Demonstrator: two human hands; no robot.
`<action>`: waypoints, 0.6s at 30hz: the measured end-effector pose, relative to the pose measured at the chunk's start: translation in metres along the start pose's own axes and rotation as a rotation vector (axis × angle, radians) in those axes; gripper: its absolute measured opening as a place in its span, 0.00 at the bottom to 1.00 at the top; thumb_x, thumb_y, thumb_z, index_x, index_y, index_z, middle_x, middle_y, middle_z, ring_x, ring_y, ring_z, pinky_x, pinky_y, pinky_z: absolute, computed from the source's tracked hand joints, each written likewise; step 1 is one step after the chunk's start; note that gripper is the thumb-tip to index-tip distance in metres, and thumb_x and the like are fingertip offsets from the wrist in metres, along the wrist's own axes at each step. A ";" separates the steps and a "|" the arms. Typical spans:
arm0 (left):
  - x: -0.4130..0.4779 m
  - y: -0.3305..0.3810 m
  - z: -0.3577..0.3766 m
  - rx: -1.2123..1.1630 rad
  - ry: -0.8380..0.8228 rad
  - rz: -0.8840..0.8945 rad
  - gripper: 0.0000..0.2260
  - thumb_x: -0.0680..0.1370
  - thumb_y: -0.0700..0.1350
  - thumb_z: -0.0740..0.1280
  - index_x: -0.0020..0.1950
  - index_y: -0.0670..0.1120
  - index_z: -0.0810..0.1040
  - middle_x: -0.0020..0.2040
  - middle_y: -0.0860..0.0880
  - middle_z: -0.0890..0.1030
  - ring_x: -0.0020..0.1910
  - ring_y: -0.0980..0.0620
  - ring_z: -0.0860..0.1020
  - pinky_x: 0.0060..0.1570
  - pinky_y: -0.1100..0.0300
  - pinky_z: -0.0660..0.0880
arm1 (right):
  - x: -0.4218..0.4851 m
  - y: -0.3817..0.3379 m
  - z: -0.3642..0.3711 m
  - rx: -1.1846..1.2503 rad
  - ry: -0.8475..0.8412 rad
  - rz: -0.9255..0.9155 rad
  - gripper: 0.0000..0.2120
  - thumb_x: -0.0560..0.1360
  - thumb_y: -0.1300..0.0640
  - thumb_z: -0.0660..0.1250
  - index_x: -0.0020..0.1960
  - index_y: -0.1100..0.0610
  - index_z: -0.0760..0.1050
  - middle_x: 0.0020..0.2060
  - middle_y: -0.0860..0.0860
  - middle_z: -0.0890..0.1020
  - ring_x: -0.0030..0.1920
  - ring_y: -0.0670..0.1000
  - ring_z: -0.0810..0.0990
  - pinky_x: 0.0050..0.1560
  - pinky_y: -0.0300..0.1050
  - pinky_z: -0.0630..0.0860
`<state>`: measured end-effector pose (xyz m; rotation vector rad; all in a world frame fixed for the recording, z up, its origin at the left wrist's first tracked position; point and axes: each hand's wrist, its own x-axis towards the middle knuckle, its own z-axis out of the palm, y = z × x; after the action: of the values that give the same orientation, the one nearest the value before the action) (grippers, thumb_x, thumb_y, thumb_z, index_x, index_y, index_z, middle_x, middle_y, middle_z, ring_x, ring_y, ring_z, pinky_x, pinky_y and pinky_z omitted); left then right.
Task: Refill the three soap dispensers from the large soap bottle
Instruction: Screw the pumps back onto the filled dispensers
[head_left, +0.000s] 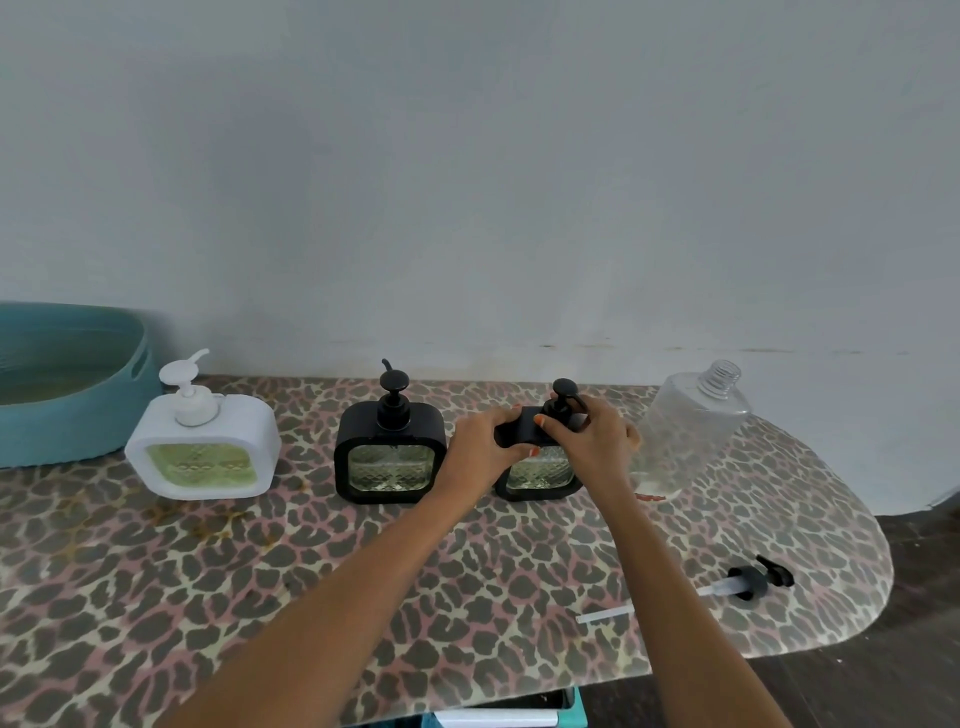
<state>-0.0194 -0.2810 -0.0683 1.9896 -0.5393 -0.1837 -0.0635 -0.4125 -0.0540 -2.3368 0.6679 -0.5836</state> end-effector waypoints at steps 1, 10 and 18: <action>0.000 0.000 0.000 0.002 -0.002 -0.002 0.25 0.70 0.43 0.72 0.66 0.42 0.71 0.63 0.45 0.76 0.63 0.50 0.73 0.51 0.74 0.61 | -0.001 -0.001 0.000 -0.013 0.005 0.003 0.16 0.70 0.45 0.70 0.53 0.53 0.78 0.45 0.50 0.82 0.51 0.52 0.77 0.61 0.51 0.59; 0.000 0.004 0.000 0.033 -0.042 -0.018 0.26 0.72 0.43 0.71 0.68 0.43 0.68 0.64 0.45 0.75 0.63 0.49 0.73 0.57 0.66 0.65 | -0.009 -0.009 0.004 0.165 -0.025 0.051 0.17 0.71 0.52 0.70 0.57 0.58 0.75 0.48 0.55 0.81 0.54 0.58 0.77 0.55 0.57 0.73; -0.010 0.012 -0.004 0.101 -0.021 -0.016 0.21 0.76 0.47 0.66 0.68 0.47 0.68 0.64 0.47 0.75 0.61 0.48 0.75 0.50 0.65 0.67 | -0.019 -0.011 -0.009 0.325 -0.001 0.062 0.21 0.71 0.58 0.71 0.63 0.57 0.71 0.56 0.53 0.79 0.58 0.52 0.75 0.56 0.46 0.71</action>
<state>-0.0301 -0.2774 -0.0571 2.0925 -0.5554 -0.1912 -0.0799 -0.3981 -0.0449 -2.0078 0.5943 -0.6131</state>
